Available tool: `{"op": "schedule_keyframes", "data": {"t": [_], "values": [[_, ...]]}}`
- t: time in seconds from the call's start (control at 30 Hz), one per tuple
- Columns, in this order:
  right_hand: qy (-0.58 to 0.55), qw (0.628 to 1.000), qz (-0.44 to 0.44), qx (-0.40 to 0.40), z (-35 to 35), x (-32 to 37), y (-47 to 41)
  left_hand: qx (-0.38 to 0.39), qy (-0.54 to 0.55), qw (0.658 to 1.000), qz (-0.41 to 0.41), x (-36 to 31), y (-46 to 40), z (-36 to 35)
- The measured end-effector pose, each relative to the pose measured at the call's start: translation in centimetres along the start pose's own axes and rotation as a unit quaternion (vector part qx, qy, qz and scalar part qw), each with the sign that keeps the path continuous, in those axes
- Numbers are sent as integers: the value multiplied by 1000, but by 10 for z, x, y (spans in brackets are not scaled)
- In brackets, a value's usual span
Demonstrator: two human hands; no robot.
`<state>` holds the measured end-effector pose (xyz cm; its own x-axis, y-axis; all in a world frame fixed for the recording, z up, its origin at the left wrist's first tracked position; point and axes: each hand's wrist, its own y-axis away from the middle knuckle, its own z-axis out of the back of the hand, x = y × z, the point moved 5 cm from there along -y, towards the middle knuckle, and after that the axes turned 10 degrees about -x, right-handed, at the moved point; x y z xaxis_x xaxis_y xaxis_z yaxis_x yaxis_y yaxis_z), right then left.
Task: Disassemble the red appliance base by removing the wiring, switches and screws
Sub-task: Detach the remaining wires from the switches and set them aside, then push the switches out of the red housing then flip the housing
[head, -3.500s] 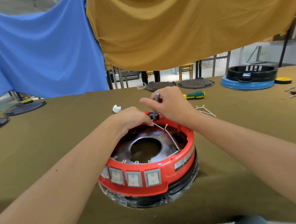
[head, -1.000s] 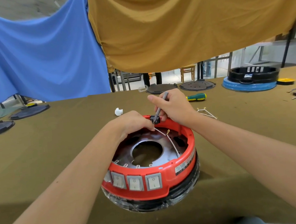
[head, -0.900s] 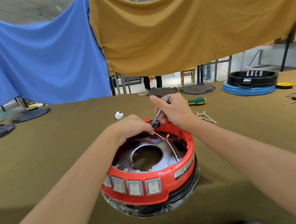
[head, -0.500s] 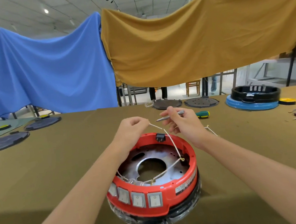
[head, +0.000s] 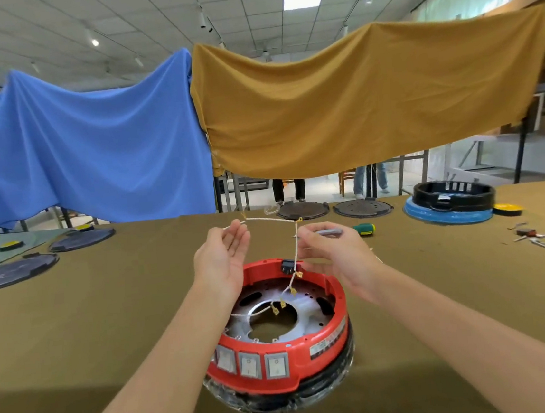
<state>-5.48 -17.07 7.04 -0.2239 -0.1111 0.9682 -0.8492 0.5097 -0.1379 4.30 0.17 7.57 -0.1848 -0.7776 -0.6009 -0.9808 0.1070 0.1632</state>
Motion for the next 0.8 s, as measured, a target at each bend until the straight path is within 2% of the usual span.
{"op": "schedule_keyframes", "data": {"t": [0.07,0.23,0.3,0.37,0.4,0.43,0.5,0.57,0.6,0.67,0.7,0.73,0.8], "values": [[-37,999,-14,13,-4,-3,4,-4,11,1000,6,1,3,3],[5,1000,20,-9,-15,-8,13,-5,0,1000,10,1,4,10],[-4,999,19,-37,-13,-6,12,-4,-73,997,-7,-1,4,13],[-21,998,8,-52,-9,0,8,-2,-225,973,-57,-6,2,17],[-32,998,3,-56,-6,3,6,4,-322,942,-97,-9,2,20],[-43,997,-1,-60,-3,7,4,19,-419,895,-150,-14,4,21],[-65,995,-4,-72,2,11,1,118,-575,768,-257,-19,12,17],[-91,992,-8,-85,5,13,-2,263,-671,640,-267,-7,24,17],[-106,990,-12,-91,7,13,-4,308,-704,587,-255,0,29,19],[-135,985,-28,-99,8,12,-7,332,-746,498,-292,7,34,18],[-148,983,-37,-100,9,11,-8,328,-751,465,-334,7,37,15],[-160,981,-46,-98,9,10,-9,324,-747,448,-369,7,40,11],[-182,977,-60,-90,8,9,-9,339,-719,457,-399,7,47,4]]}}
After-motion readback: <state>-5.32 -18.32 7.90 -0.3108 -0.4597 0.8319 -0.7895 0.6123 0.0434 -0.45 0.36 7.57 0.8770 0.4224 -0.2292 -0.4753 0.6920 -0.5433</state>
